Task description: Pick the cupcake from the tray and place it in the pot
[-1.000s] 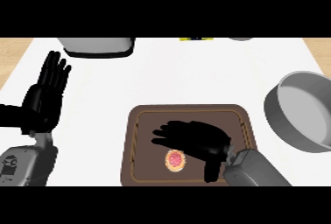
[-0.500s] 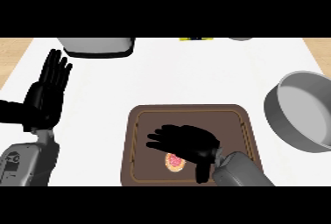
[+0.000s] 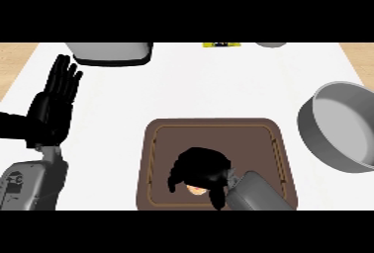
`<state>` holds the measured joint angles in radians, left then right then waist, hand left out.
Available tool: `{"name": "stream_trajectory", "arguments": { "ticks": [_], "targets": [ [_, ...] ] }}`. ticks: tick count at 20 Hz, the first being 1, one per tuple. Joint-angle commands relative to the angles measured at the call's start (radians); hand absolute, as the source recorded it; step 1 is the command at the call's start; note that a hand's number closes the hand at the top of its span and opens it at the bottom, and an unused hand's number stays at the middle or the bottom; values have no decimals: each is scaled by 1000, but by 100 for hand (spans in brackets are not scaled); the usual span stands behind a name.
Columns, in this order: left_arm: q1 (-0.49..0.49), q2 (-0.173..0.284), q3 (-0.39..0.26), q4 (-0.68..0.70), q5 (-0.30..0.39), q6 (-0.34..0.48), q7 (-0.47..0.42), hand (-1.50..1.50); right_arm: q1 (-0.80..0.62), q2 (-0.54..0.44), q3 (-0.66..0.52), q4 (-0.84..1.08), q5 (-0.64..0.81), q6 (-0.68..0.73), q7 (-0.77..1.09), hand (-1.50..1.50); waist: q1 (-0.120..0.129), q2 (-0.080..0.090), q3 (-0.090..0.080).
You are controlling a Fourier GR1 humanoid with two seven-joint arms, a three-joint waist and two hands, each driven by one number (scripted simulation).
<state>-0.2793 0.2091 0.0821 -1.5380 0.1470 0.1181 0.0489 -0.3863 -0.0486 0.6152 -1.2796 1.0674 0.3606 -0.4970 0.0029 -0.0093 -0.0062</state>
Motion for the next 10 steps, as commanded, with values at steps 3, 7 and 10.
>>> {"name": "stream_trajectory", "arguments": {
  "ticks": [3, 7, 10],
  "targets": [
    [-17, -17, -1, -19, -12, 14, 32, 0, 23, 47, 44, 62, 41, -86, -54, 150, 0, 9, 6],
    [44, 1, 18, -34, -4, -29, -3, 0, 25, 46, 12, 71, 61, -117, -69, 150, 1, 9, 6],
    [17, -30, 8, -7, -6, -11, -1, 0, 13, 48, 0, -12, 52, -126, -18, 150, -1, 9, 6]
  ]
}}
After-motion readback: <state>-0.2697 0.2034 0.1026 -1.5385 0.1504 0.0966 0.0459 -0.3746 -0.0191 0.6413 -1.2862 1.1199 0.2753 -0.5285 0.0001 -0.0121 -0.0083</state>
